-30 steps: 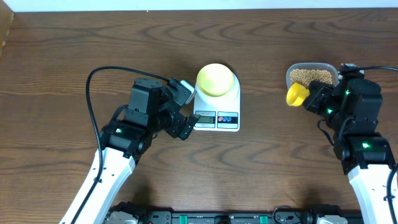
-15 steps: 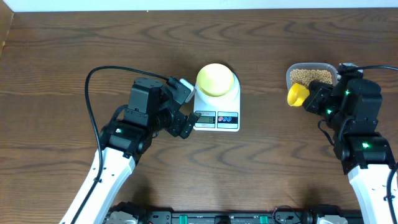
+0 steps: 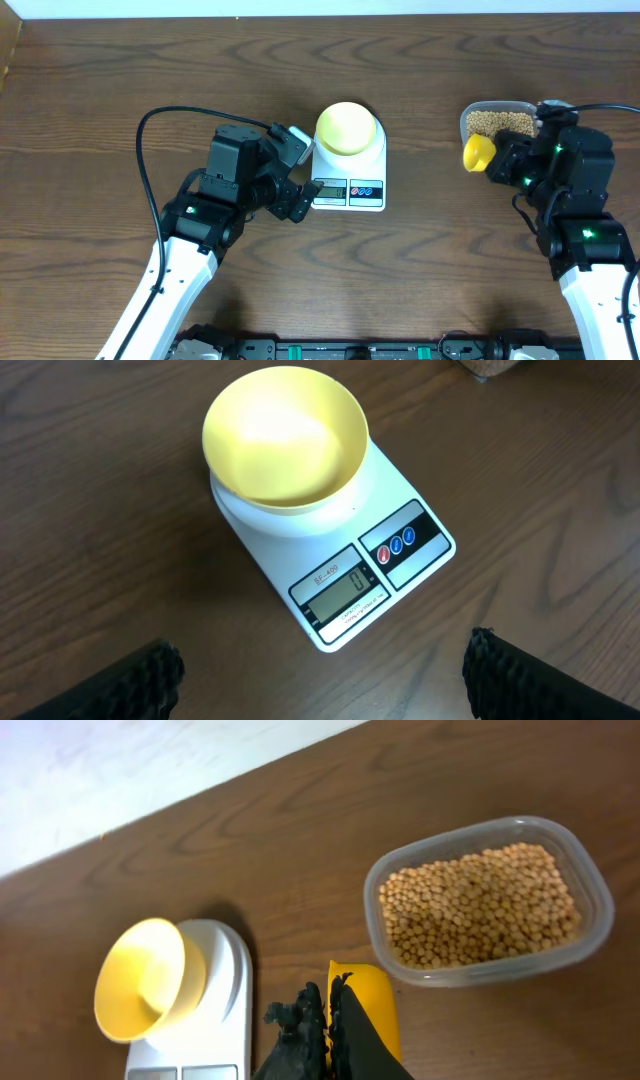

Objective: Scoop item into bowl and weigh 50g on scale
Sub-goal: 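Lower the held scoop into the soybean tub with the right gripper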

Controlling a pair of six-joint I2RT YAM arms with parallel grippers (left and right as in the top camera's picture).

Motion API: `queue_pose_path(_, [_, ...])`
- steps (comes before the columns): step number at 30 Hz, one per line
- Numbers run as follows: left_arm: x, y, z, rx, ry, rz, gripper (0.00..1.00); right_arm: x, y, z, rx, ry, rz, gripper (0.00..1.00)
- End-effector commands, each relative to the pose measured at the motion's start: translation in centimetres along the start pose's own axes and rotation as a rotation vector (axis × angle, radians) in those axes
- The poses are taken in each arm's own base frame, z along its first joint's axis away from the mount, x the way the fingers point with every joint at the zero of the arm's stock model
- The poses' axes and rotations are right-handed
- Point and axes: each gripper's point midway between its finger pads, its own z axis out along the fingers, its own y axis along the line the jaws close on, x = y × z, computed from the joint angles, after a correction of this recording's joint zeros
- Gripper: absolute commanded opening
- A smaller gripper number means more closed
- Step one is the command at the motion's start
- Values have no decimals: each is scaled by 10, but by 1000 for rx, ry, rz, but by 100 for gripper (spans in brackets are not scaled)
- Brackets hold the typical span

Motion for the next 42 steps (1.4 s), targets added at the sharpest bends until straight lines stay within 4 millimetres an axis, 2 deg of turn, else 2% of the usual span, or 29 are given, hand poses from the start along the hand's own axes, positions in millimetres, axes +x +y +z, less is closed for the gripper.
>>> queue_pose_path(1, [-2,-1,-3,7,-13,-16,92,-13,11,-6,-46,-22,-130,1])
queue_pose_path(6, [-2,-1,-3,7,-13,-16,91,-30,10,-13,-35,-60,-209,1])
queue_pose_path(9, [-2,-1,-3,7,-13,-16,91,-40,2,-18,-5,-72,-240,1])
queue_pose_path(11, [-2,-1,-3,7,-13,-16,92,-47,-7,-19,22,-82,-243,1])
queue_pose_path(16, [-2,-1,-3,7,-13,-16,91,-54,-46,-15,136,-80,-206,1])
queue_pose_path(23, [-2,-1,-3,7,-13,-16,92,-41,-78,9,198,8,-221,1])
queue_pose_path(28, [-2,-1,-3,7,-13,-16,91,-31,-88,28,202,67,-303,1])
queue_pose_path(42, [-2,-1,-3,7,-13,-16,91,-36,-104,66,219,44,-327,1])
